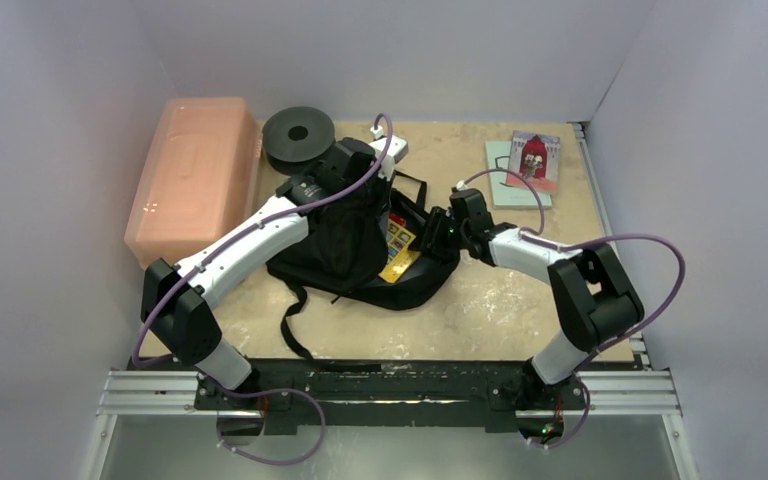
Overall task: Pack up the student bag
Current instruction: Place the book in the student bag.
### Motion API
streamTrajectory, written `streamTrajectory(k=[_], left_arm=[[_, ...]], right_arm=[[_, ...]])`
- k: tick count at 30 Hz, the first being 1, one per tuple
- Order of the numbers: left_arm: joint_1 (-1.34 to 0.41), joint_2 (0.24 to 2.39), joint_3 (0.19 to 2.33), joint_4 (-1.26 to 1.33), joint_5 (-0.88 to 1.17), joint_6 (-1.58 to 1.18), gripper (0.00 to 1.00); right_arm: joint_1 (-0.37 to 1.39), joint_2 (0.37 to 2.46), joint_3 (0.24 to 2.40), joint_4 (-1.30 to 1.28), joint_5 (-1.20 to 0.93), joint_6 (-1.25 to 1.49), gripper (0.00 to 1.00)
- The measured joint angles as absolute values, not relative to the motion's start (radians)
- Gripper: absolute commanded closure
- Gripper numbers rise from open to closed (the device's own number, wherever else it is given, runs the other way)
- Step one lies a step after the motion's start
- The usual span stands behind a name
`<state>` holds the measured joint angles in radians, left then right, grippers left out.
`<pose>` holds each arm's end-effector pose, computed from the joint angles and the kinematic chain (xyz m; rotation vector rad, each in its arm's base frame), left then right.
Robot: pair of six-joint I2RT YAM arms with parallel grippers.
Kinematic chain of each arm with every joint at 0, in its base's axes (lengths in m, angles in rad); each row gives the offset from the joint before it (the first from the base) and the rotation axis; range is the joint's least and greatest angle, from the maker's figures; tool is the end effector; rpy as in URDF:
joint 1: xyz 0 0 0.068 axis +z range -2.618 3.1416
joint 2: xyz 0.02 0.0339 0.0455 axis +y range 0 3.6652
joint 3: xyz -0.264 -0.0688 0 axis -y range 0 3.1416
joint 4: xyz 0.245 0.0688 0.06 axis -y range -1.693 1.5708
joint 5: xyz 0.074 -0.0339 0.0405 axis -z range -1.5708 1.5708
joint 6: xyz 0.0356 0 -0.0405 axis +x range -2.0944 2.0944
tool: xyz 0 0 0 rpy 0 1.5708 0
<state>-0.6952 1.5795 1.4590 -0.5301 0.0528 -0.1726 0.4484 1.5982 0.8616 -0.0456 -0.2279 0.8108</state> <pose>0.2752 -0.2320 0.3413 0.6161 2.1886 -0.5281 0.2904 0.1486 0.1807 0.3337 2.4823 0.8444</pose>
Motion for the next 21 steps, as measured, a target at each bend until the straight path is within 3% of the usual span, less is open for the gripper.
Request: streamTrajectory(k=[6,11,21], left_arm=[[-0.702,1.579,1.459,-0.529,0.064,-0.171,1.00],[-0.713,1.579,1.459,-0.524,0.069,-0.165,1.00],[-0.716,1.579,1.459,-0.524,0.057,-0.154,1.00]], right_arm=[[0.454,1.699,0.875,0.067,-0.247,0.769,0.90],[0.455,1.795,1.003,0.162,-0.336,0.714,0.99],[0.479,1.931,1.119,0.309,-0.422,0.781,0.52]])
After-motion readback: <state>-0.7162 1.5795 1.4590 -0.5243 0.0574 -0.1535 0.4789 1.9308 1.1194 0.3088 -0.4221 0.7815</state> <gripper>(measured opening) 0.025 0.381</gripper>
